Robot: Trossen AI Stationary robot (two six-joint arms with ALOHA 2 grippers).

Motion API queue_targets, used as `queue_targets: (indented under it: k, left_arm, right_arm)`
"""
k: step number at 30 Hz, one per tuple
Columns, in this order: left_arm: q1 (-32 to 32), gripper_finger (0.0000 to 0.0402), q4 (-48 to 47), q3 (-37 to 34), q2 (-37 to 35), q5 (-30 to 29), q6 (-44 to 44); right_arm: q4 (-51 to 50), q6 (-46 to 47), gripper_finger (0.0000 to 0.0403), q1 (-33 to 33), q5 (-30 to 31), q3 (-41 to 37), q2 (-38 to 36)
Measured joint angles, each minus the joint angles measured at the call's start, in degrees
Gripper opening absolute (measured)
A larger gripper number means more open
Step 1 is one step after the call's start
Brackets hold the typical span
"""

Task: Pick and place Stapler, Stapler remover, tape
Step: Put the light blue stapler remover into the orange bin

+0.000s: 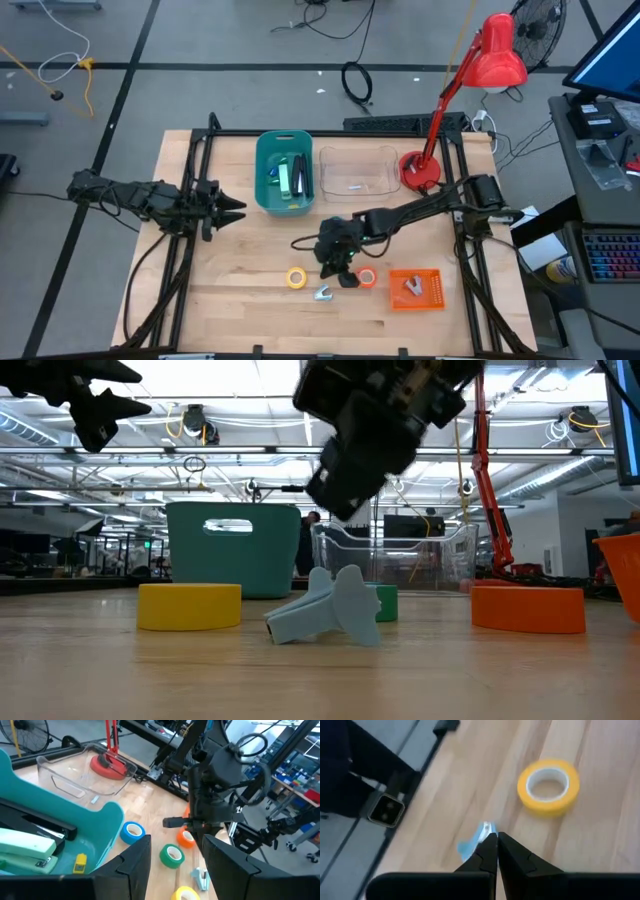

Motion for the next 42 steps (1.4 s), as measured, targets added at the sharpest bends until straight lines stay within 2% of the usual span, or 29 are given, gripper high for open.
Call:
queue_targets:
  k: [5, 13, 18, 27, 42]
  left_arm:
    - [0.0, 0.0179, 0.0, 0.0, 0.0, 0.0, -0.2]
    - [0.0, 0.0179, 0.0, 0.0, 0.0, -1.2, -0.4]
    - [0.0, 0.0179, 0.1, 0.0, 0.0, -1.2, -0.7]
    - [0.0, 0.0179, 0.1, 0.0, 0.0, -1.2, -0.7]
    - [0.0, 0.0179, 0.1, 0.0, 0.0, -1.4, -0.9]
  right_arm:
    - [-1.3, -0.4, 0.0014, 0.6, 0.1, 0.3, 1.4]
    - [0.1, -3.4, 0.0079, 0.8, 2.0, 0.3, 2.3]
    - [-0.1, -4.7, 0.0104, 0.8, 3.3, 0.3, 2.3]
    - [3.6, -4.9, 0.0107, 1.1, 3.3, 0.3, 5.7]
    - [3.1, -2.8, 0.0110, 2.4, 1.7, 0.3, 7.8]
